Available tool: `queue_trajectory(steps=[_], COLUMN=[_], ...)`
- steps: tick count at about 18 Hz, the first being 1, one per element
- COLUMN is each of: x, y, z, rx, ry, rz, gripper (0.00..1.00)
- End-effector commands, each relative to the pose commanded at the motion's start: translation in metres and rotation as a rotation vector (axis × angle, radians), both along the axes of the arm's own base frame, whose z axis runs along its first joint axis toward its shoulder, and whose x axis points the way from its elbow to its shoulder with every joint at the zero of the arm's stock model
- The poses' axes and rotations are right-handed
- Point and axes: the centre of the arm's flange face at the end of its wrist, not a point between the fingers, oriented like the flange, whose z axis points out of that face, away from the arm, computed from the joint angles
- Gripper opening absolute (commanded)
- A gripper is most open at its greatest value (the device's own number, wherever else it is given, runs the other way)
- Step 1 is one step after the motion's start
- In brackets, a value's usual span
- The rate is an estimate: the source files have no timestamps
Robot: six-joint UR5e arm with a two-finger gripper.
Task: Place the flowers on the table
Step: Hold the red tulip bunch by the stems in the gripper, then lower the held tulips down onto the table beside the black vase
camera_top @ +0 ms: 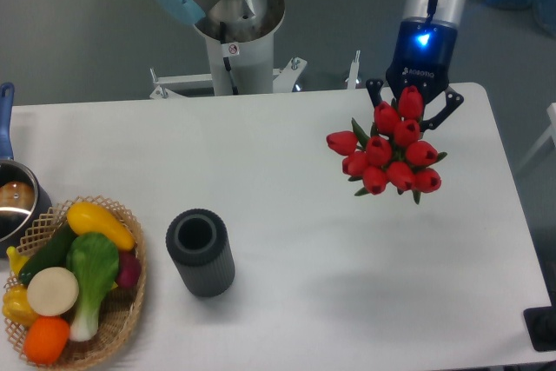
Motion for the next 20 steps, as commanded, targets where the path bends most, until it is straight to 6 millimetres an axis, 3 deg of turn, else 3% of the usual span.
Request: queue_trajectory(steps=[6,12,15,20], x=[0.017,0.024,0.024,0.026], y=[0.022,0.072,0.082,0.106], z=[-0.019,-0.072,-0.081,-0.117], rx=[-0.23,-0.452,-0.496,-0.569], ry=[0.048,0.061,0.068,0.053], rz=[0.021,-0.029,-0.038,-0.083], gripper=[0.26,0.26,0.26,0.27])
